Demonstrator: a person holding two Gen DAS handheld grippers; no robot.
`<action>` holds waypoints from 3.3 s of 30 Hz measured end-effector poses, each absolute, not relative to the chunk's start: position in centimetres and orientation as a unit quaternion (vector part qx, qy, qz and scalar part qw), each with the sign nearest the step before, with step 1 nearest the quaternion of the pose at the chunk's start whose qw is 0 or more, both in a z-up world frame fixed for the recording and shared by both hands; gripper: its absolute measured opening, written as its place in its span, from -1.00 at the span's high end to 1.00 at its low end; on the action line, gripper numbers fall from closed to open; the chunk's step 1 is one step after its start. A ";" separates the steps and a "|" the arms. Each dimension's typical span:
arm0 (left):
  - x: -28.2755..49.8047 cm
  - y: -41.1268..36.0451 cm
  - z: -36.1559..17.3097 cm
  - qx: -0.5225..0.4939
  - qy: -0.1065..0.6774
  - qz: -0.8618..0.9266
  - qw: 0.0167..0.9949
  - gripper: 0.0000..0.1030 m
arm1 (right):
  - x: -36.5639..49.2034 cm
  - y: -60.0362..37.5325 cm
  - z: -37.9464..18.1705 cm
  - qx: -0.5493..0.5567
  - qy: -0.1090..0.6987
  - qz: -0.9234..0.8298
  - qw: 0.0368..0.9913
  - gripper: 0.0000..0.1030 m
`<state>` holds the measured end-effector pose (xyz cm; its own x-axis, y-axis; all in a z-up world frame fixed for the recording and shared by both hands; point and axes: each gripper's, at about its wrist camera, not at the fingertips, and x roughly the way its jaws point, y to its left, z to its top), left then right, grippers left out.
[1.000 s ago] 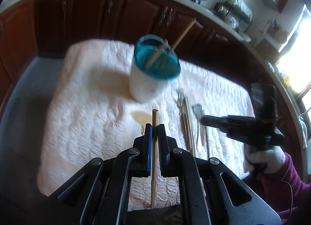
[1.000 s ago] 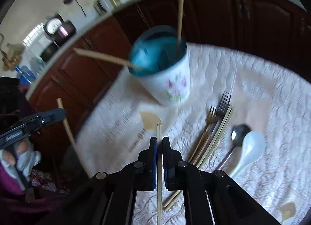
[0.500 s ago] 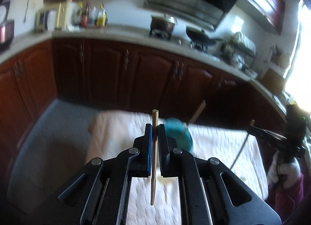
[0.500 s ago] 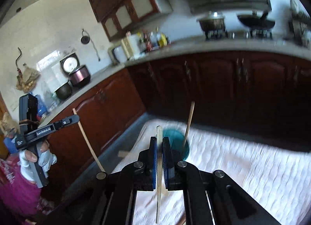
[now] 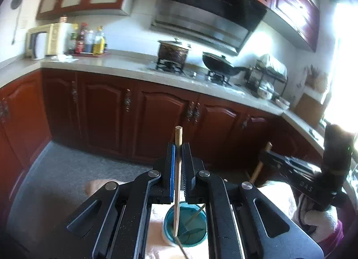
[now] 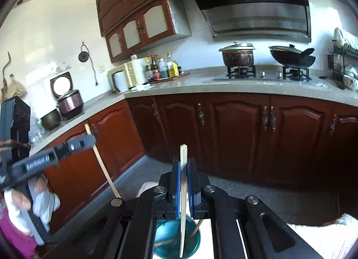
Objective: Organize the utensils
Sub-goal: 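Lift both held chopsticks and carry them over the holder, then lower both chopsticks into the teal-rimmed holder and open both grippers, then move both open grippers back to the gold fork and white ceramic spoon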
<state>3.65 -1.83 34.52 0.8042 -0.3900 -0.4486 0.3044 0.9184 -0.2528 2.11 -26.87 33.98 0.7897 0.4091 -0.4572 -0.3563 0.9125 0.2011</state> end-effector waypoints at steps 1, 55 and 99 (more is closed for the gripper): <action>4.4 -2.5 34.0 -0.081 0.258 -0.188 0.944 0.91 | 2.6 -26.7 33.6 0.050 0.251 0.197 0.946 0.90; -3.0 -1.3 25.9 -0.055 0.317 -0.139 0.937 0.14 | -3.3 -32.7 22.5 0.094 0.376 0.171 0.906 0.34; -2.6 -20.7 3.8 -0.042 0.532 -0.225 0.816 0.56 | -10.7 -42.3 7.0 0.156 0.515 0.097 0.837 0.28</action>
